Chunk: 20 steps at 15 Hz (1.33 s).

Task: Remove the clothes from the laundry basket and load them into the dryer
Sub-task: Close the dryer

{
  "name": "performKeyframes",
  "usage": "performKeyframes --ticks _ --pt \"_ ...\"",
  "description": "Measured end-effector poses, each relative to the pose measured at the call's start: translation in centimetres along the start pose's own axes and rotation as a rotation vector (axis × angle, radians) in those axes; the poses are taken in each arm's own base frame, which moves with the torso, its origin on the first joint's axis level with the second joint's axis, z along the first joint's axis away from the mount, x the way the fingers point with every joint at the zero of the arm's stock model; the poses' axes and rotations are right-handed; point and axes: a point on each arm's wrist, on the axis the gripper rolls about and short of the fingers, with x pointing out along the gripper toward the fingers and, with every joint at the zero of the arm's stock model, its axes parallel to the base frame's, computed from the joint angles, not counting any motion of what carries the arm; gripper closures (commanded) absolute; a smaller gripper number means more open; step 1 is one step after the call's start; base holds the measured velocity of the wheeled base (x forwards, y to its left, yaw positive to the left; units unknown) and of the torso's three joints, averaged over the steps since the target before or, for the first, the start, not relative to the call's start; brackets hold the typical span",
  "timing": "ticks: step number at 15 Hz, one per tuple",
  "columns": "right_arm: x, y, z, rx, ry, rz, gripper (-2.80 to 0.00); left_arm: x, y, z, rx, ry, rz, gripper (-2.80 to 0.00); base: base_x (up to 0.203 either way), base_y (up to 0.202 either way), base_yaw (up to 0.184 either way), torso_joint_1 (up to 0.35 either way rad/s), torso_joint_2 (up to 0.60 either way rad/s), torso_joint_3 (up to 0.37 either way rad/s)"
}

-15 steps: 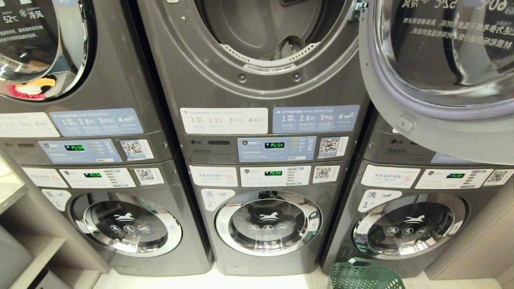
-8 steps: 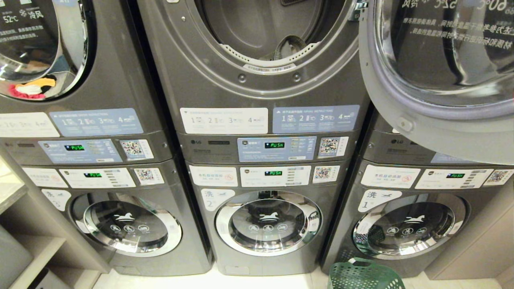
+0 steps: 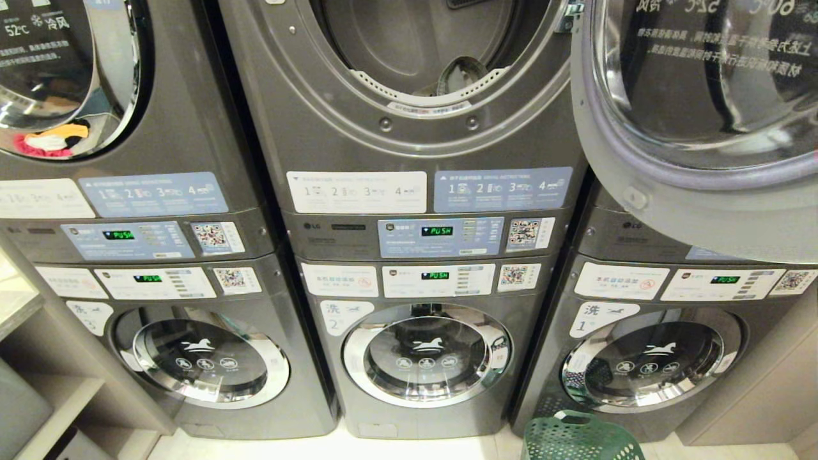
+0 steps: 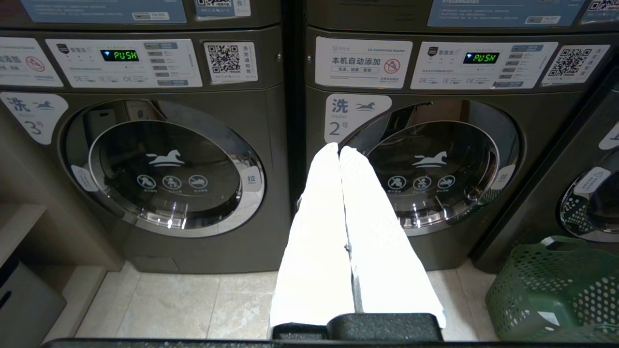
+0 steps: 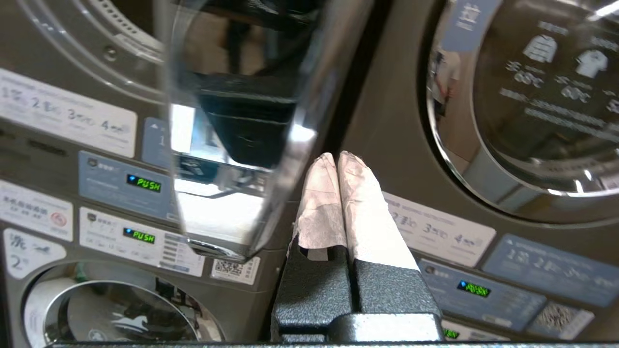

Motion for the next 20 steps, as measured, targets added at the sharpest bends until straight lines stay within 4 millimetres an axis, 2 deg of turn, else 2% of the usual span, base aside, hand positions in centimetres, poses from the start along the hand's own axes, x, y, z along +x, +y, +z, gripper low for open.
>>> performKeyframes --ticks 5,8,11,16,20 --pt "0.9 0.7 -0.3 -0.104 -0.056 0.262 0.00 0.0 0.0 0.0 0.000 0.000 0.000 0.00 0.000 0.000 0.000 0.000 0.00 0.000" --pt "2.6 1.3 -0.4 -0.134 -0.091 0.399 0.00 0.0 0.0 0.0 0.000 0.000 0.000 0.00 0.000 0.000 0.000 0.000 0.00 0.000" --pt "4.6 2.4 -0.4 -0.089 -0.096 0.481 0.00 0.0 0.0 0.0 0.000 0.000 0.000 0.00 0.000 0.000 0.000 0.000 0.00 0.000" --pt "8.9 6.3 -0.7 0.015 -0.078 0.569 0.00 0.0 0.0 0.0 0.000 0.000 0.000 0.00 0.000 0.000 0.000 0.000 0.00 0.000" --pt "12.6 10.5 -1.0 0.110 -0.081 0.631 0.00 0.0 0.0 0.0 0.000 0.000 0.000 0.00 0.000 0.000 0.000 0.000 0.00 0.000"
